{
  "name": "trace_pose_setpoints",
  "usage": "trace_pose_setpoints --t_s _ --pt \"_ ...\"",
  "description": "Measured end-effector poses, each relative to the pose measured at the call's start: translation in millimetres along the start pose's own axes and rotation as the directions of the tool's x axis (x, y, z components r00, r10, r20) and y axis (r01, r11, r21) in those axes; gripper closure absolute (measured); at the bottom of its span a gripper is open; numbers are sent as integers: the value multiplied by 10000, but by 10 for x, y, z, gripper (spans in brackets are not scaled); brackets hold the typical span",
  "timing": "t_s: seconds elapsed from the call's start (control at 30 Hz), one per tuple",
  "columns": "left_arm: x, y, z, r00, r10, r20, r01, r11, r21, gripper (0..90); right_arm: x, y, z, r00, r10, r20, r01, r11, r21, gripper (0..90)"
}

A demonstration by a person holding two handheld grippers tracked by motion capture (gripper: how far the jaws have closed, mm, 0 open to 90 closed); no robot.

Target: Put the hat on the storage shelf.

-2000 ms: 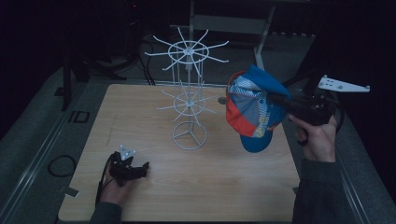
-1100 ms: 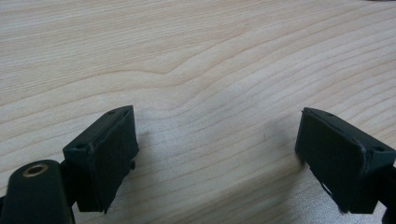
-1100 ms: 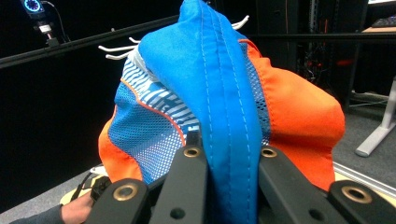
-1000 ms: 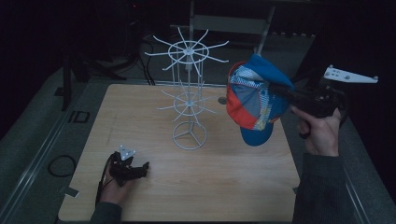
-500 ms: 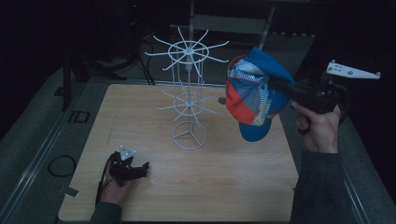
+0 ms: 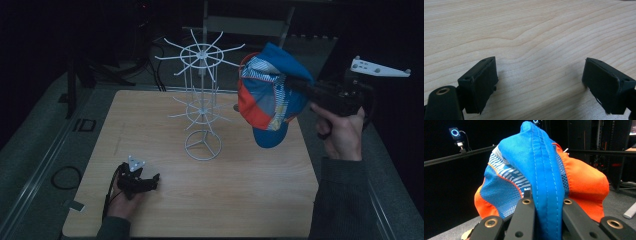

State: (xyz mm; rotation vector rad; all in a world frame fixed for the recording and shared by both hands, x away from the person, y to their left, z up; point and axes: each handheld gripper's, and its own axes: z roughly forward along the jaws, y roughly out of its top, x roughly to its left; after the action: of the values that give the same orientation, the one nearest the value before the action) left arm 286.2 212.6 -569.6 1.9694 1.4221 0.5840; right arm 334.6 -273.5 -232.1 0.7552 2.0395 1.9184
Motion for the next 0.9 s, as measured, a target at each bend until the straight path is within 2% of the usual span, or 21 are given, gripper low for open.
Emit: trace_pose_setpoints --t_s 0.4,0.63,0.9 --pt "-1 0 0 10000 -15 -2 15 10000 -3 133 4 -45 314 9988 205 -453 -197 9997 175 883" --pt "-1 0 1 10000 -19 -4 19 10000 -8 133 7 -74 413 9990 206 -396 -192 9992 361 883" --pt "0 0 0 10000 0 2 0 10000 5 133 -3 -182 556 9996 203 -186 -186 9961 858 883"
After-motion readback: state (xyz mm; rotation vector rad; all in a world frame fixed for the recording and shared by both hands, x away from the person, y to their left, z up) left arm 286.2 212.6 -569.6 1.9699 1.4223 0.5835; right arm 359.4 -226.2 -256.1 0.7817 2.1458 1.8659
